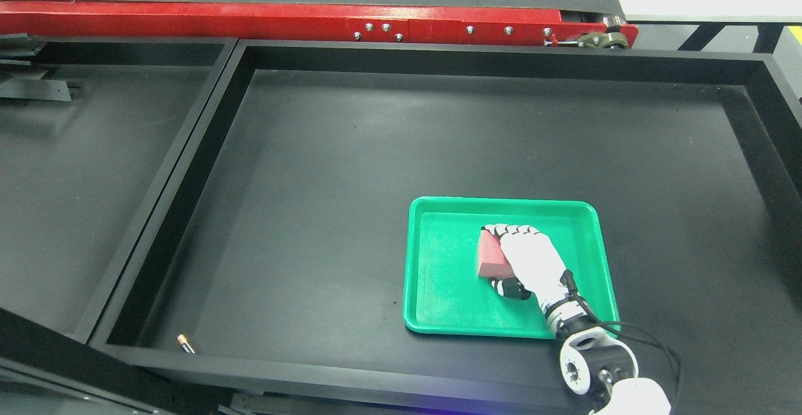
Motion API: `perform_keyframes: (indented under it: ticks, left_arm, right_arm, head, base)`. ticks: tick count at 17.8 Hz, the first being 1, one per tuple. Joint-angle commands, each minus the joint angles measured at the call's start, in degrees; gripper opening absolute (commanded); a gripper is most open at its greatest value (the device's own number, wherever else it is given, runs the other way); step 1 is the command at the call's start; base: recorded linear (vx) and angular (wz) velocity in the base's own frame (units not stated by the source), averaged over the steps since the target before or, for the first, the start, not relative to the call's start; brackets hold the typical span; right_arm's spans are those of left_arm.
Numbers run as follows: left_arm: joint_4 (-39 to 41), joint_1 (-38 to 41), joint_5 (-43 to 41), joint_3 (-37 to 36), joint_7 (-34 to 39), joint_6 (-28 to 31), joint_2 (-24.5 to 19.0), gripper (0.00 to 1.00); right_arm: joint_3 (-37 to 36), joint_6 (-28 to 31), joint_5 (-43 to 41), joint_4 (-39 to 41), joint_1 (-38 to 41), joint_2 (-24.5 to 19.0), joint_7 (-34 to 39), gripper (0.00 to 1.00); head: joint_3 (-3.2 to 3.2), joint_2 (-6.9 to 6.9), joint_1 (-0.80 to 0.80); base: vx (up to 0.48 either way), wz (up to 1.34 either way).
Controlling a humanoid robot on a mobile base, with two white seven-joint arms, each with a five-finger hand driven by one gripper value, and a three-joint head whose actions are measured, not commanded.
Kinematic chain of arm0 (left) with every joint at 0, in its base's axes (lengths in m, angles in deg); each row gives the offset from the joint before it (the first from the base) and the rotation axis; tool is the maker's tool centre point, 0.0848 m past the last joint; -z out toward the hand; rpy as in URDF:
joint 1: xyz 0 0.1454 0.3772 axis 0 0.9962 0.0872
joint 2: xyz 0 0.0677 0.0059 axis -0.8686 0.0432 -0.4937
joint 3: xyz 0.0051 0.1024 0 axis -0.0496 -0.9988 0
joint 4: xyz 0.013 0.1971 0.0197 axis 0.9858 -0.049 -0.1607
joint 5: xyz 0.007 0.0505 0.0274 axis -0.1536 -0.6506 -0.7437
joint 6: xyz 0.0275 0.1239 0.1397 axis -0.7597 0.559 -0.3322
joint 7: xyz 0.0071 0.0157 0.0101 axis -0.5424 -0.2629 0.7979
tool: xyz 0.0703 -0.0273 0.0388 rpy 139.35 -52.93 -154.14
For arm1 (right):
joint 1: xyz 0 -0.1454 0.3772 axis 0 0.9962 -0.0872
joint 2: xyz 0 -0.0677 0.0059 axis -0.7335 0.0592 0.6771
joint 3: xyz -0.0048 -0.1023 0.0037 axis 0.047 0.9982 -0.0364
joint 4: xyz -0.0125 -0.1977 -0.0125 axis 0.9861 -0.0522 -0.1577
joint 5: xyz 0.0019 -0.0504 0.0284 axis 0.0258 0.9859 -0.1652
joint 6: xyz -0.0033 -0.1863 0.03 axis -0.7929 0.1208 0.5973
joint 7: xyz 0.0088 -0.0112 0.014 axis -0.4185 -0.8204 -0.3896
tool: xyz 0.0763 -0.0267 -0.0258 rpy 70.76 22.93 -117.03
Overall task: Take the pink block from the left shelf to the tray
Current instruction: 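Close the right hand fingers around the pink block, then lift the pink block up out of the green tray with the right hand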
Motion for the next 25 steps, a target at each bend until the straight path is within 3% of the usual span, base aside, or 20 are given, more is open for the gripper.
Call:
perform_keyframes:
  ticks: [1,2,3,9,12,16,19,25]
  left_arm:
    - [1.0,-1.67,0.0,0.0,0.05,-0.02,-1.0,1.0]
    - [1.0,-1.67,0.0,0.0,0.05,-0.02,-1.0,1.0]
    - [1.0,-1.76,0.0,0.0,0.05,-0.02,-1.0,1.0]
    - [1.0,-1.67,0.0,0.0,0.05,-0.02,-1.0,1.0]
    - [1.0,-1.67,0.0,0.0,0.05,-0.02,-1.0,1.0]
    - [1.0,-1.67,0.0,0.0,0.05,-0.02,-1.0,1.0]
    - [1.0,-1.67,0.0,0.0,0.05,-0.02,-1.0,1.0]
    - [1.0,-1.67,0.0,0.0,0.05,-0.02,-1.0,1.0]
  right_arm:
    - [-0.99,0.0,0.0,-1.09,-0.55,1.72,-0.28,0.26]
    - [-1.25,0.0,-0.26,-1.09,-0.64,1.72,-0.45,0.11]
    - [-1.26,-0.09,-0.52,-1.09,-0.73,1.72,-0.97,0.03]
    - [-4.5,-0.35,-2.45,0.4,-0.91,3.21,-12.39,0.02]
    - [-7.23,-1.67,-7.27,3.38,-0.21,4.97,-19.24,0.03]
    - [-7.94,-1.23,-15.44,4.79,0.59,11.2,-24.35,0.03]
    - [-8.29,-0.7,-20.38,4.89,-0.64,13.76,-24.8,0.03]
    - [-8.2,-0.7,-20.56,4.89,-4.69,12.36,-24.18,0.02]
  head:
    - [0.0,0.0,0.0]
    - [0.0,0.0,0.0]
    - [0.0,0.0,0.0]
    - [0.0,0.0,0.0]
    - [0.0,0.0,0.0]
    - [0.0,0.0,0.0]
    - [0.0,0.0,0.0]
    - [0.0,0.0,0.0]
  base:
    - [0.0,0.0]
    - [0.0,0.0]
    - [0.0,0.0]
    - [0.0,0.0]
    - [0.0,0.0]
    - [-0.002,0.01]
    - [-0.008,0.01]
    - [-0.083,0.07]
